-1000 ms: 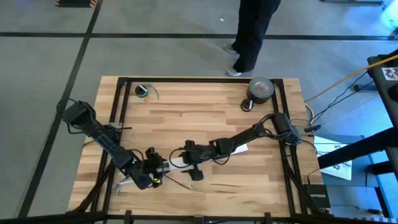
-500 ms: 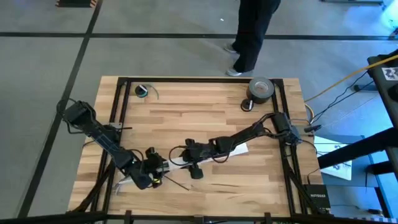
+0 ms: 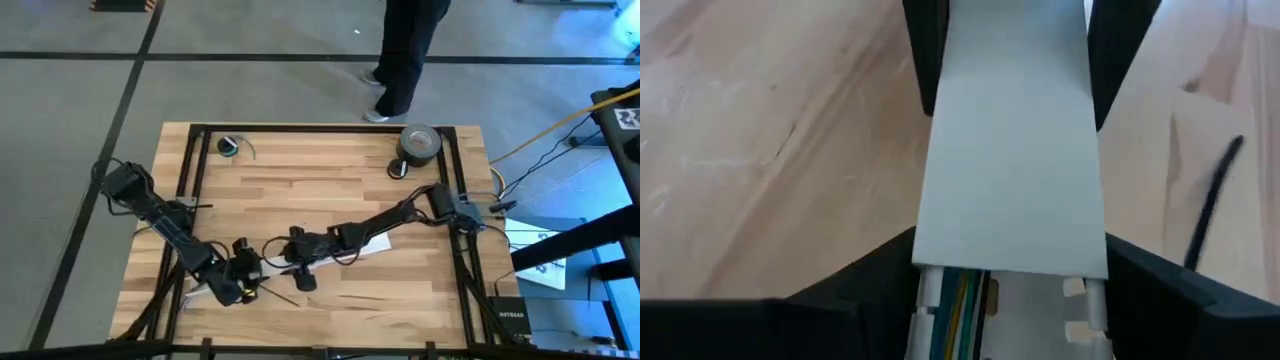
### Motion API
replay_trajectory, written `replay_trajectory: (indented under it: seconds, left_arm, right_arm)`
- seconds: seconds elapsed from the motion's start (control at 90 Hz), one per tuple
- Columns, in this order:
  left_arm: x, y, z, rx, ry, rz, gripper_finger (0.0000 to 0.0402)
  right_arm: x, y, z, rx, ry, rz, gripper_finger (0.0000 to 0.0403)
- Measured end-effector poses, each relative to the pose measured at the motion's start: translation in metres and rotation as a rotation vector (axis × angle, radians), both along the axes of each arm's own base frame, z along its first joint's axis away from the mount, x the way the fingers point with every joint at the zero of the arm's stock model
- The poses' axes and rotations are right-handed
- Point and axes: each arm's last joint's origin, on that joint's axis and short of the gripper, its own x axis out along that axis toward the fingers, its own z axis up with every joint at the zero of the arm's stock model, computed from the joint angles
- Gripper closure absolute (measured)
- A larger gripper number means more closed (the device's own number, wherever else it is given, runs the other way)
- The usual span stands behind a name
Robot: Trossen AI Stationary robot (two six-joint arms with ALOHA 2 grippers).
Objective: Ziptie cables
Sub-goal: Close the white cable duct
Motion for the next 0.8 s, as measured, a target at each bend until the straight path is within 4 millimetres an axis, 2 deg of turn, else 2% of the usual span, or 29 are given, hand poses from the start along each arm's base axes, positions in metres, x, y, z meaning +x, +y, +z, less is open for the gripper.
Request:
replay_trajectory:
  seconds: [0.389, 0.8]
  left_arm:
    - [0.000, -0.001, -0.001, -0.010, 0.008, -0.010, 0.0163]
    - [0.001, -0.002, -0.006, -0.013, 0.036, -0.031, 0.0163]
  right_arm:
    - [0.023, 0.007, -0.006, 0.023, 0.012, 0.026, 0.0182]
    - [0.025, 0.007, -0.006, 0.012, -0.005, 0.023, 0.0177]
